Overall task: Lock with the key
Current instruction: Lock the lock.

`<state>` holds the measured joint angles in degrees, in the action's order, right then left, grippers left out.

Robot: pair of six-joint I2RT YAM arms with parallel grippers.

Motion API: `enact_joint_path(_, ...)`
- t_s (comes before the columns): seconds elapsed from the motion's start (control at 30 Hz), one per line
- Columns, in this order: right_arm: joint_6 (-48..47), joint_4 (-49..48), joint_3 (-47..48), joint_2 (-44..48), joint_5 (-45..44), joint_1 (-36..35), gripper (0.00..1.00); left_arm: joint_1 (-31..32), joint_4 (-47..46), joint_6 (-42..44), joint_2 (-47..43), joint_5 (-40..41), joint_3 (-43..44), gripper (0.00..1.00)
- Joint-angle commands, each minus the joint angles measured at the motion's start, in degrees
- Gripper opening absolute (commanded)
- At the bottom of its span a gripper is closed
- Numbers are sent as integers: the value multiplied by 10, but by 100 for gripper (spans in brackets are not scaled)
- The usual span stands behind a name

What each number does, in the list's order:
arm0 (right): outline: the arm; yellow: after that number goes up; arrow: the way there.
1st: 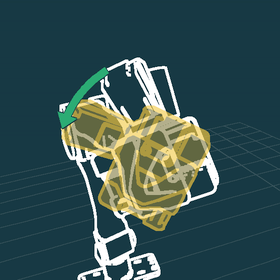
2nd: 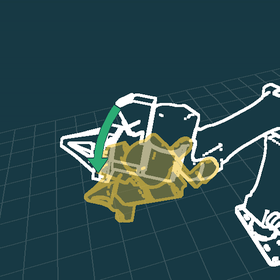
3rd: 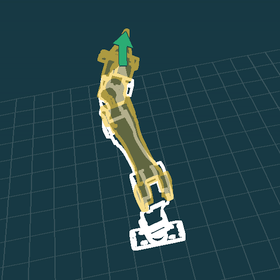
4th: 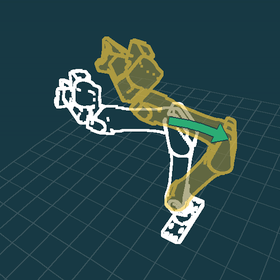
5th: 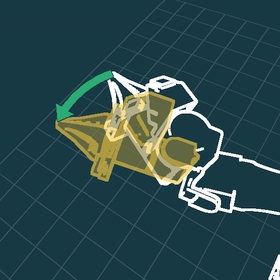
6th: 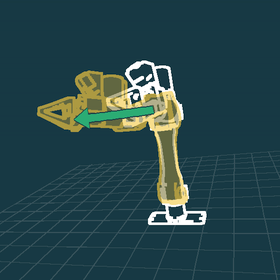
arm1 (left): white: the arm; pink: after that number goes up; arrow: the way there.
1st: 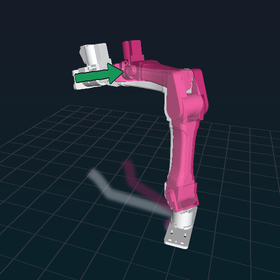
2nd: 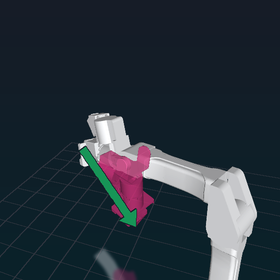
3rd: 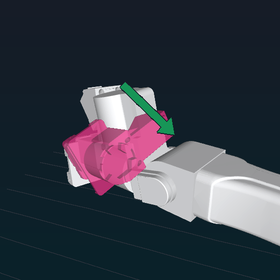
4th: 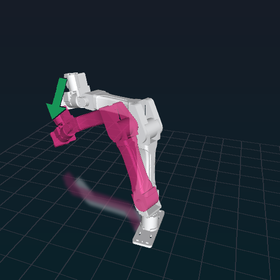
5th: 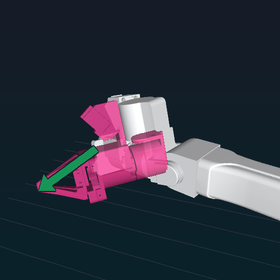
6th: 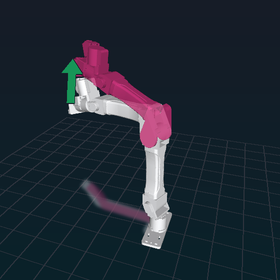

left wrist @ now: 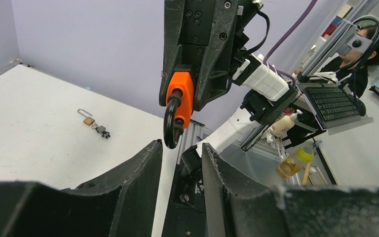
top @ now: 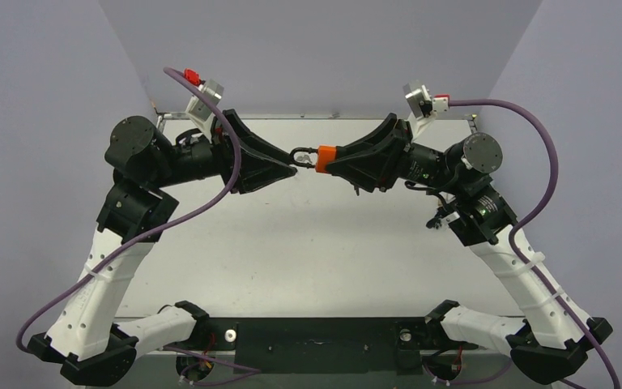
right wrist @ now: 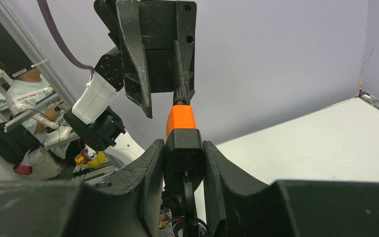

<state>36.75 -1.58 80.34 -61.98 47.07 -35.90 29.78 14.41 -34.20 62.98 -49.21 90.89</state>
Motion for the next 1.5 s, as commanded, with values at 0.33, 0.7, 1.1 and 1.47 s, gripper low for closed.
enact_joint_path(0.33,-8,-12,-11,23,0,-15,0,-4,-24,-2,12,-31,-9,22)
enact_joint_path(0.7,-14,7,-7,20,8,-22,0,-4,-45,-7,11,-36,-28,0)
enact_joint_path(1.1,-77,82,20,-18,-65,-84,0,42,-97,-45,21,-35,-57,0)
enact_joint_path(1.47,-74,68,45,-55,-81,-90,0,92,-26,6,39,7,-35,0)
